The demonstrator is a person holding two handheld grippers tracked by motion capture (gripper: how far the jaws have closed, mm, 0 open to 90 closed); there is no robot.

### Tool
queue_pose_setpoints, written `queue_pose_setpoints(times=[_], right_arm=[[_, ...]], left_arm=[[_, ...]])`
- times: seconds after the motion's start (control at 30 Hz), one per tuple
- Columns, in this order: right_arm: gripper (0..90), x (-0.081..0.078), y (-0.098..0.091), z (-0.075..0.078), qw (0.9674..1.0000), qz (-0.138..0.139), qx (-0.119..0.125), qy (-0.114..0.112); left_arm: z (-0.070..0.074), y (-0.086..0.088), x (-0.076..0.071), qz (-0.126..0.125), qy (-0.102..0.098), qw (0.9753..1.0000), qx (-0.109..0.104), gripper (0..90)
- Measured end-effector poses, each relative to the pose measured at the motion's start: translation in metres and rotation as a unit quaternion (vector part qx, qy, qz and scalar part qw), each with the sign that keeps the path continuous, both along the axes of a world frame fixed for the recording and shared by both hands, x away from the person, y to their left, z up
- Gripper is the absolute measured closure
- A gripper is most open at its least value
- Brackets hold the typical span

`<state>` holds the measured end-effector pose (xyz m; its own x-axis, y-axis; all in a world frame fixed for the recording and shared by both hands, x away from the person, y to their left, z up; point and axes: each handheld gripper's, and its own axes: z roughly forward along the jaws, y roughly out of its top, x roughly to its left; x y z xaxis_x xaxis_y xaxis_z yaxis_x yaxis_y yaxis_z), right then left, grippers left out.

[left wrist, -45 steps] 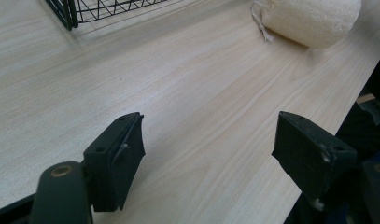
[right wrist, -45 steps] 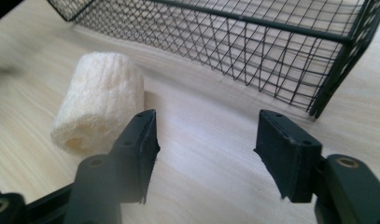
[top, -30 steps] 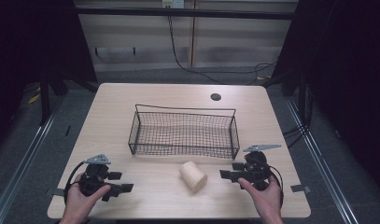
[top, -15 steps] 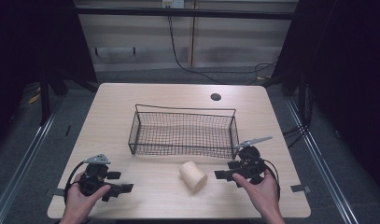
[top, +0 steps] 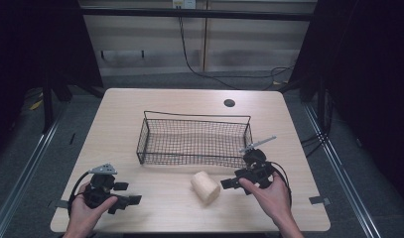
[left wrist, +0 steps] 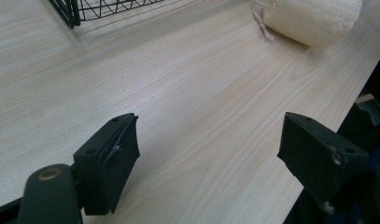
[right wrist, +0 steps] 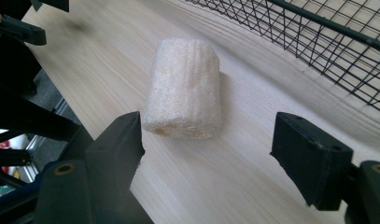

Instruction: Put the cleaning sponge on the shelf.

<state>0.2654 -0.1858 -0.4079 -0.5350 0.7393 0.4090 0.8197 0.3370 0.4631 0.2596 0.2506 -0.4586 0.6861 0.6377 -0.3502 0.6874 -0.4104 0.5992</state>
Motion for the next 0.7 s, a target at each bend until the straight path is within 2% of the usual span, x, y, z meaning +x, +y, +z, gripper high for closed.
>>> queue_pose_setpoints(times=[0.13, 0.3, 0.33, 0.5, 0.7], right_arm=[[24.3, 0.004, 0.002, 0.003, 0.9999, 0.009, 0.001, 0.011], [23.9, 0.009, 0.008, 0.006, 0.9992, 0.025, -0.014, 0.029], [24.6, 0.012, 0.012, 0.007, 0.9985, 0.033, -0.019, 0.040], [26.2, 0.018, 0.017, 0.009, 0.9985, 0.036, -0.023, 0.036], [23.8, 0.025, 0.027, 0.011, 0.9963, 0.056, -0.031, 0.058]], left_arm=[[0.000, 0.000, 0.000, 0.000, 0.001, 1.0000, -0.001, 19.6], [0.000, 0.000, 0.000, -0.004, 0.004, 1.0000, -0.002, 20.3], [0.000, 0.000, 0.000, -0.005, 0.004, 1.0000, -0.002, 20.3], [0.000, 0.000, 0.000, -0.001, 0.002, 1.0000, -0.002, 20.3], [0.000, 0.000, 0.000, -0.001, 0.002, 1.0000, -0.002, 20.3]])
